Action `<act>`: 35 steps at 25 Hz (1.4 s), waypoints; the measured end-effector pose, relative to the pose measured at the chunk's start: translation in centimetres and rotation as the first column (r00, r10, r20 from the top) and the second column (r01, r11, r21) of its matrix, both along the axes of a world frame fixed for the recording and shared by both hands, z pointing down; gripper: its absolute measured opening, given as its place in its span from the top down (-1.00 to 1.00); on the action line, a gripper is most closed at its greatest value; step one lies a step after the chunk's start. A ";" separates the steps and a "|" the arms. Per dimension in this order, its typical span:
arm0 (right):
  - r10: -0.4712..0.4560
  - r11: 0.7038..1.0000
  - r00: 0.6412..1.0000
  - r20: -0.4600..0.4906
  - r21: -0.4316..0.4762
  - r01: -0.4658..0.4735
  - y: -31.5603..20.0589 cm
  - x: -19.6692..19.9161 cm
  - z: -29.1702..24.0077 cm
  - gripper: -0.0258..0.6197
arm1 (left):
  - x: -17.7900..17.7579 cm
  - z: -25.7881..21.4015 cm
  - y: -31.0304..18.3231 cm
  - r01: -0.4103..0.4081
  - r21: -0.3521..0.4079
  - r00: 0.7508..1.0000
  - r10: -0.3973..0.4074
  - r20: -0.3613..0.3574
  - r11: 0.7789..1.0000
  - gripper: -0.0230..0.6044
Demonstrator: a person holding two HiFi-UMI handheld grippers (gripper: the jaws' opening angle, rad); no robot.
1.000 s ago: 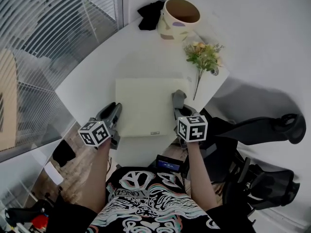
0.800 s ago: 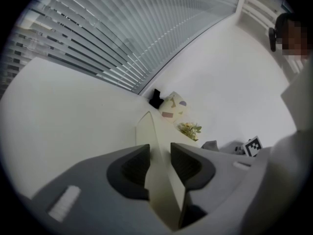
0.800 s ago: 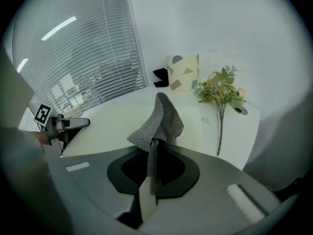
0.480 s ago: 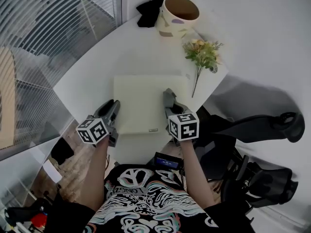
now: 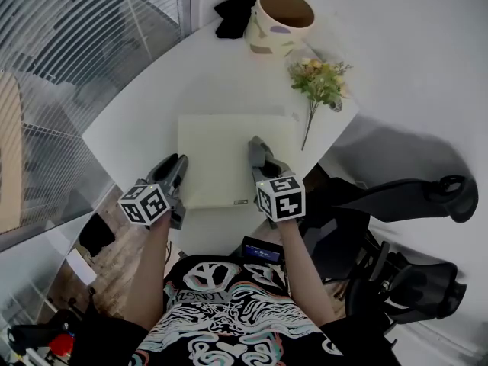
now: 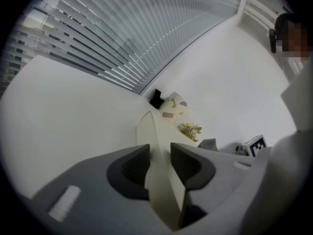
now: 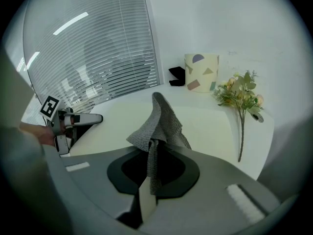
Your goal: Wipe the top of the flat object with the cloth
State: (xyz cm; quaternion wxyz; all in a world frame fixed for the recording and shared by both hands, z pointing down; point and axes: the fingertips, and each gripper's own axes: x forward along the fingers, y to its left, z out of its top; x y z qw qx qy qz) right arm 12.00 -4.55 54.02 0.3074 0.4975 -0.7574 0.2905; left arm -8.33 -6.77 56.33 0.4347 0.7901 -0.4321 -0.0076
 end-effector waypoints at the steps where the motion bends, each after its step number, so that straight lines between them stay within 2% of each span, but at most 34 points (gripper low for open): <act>1: -0.006 1.000 1.000 0.000 0.000 0.006 0.0 -0.3 0.0 0.88 | 0.0 0.0 0.0 0.000 0.000 1.000 0.000 0.000 1.000 0.33; 10: -0.035 0.999 0.999 0.003 -0.005 0.035 0.1 -1.5 0.1 0.88 | 0.0 0.0 0.0 0.000 0.000 1.000 0.000 -0.002 1.000 0.33; 21: -0.131 0.991 0.991 0.011 -0.001 0.131 0.4 -5.3 0.1 0.88 | 0.0 0.0 0.0 -0.003 -0.001 1.000 0.003 -0.006 1.000 0.33; 35: -0.209 0.978 0.977 0.037 -0.017 0.210 0.9 -8.5 0.2 0.88 | 0.1 0.1 0.0 -0.012 -0.001 1.000 0.012 -0.010 1.000 0.33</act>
